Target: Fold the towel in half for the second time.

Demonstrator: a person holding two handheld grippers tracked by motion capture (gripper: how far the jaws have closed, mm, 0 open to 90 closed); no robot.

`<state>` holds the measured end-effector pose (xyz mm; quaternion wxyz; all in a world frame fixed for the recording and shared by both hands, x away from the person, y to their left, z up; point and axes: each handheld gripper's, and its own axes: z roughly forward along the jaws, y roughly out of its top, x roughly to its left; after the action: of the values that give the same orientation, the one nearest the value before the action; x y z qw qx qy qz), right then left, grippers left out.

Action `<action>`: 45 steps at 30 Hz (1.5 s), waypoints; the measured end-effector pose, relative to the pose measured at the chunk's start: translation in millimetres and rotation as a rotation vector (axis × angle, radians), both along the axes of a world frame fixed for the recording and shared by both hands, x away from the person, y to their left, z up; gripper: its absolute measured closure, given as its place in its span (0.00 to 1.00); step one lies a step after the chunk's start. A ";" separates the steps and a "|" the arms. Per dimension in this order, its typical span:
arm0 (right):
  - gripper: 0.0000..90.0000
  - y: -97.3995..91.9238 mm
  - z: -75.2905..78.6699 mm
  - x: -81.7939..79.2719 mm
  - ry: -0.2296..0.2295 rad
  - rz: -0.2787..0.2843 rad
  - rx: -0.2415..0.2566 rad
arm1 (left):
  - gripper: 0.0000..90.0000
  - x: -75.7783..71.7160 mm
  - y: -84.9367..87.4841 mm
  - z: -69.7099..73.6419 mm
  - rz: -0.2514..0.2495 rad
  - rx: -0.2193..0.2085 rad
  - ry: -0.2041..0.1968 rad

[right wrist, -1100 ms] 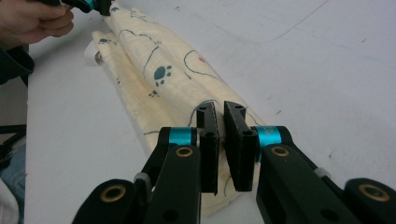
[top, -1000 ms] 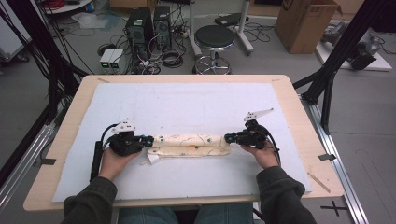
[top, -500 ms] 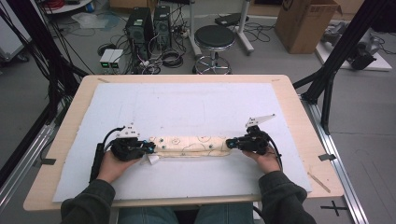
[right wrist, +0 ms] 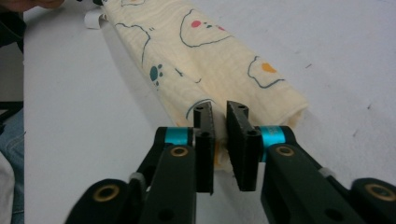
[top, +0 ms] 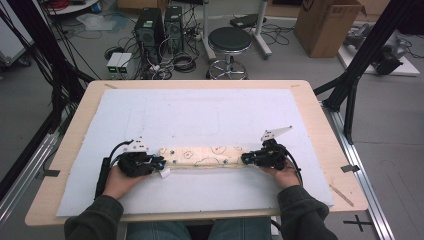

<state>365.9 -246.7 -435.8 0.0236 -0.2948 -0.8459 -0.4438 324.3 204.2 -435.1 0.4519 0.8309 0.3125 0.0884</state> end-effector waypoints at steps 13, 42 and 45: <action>0.72 9.7 31.7 1.7 -0.034 0.033 0.101 | 0.61 4.4 -5.3 30.9 -0.006 -0.126 -0.051; 0.88 34.0 0.4 5.5 -0.026 0.108 -0.112 | 0.89 10.3 -26.4 -0.4 -0.048 0.102 0.021; 0.87 23.9 -0.2 3.4 -0.033 0.091 -0.106 | 0.87 9.3 -23.9 -0.1 -0.046 0.102 0.022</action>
<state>369.3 -222.8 -436.0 0.0140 -0.2495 -0.8811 -0.4015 333.7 180.3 -435.2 0.4074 0.8607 0.2932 0.0846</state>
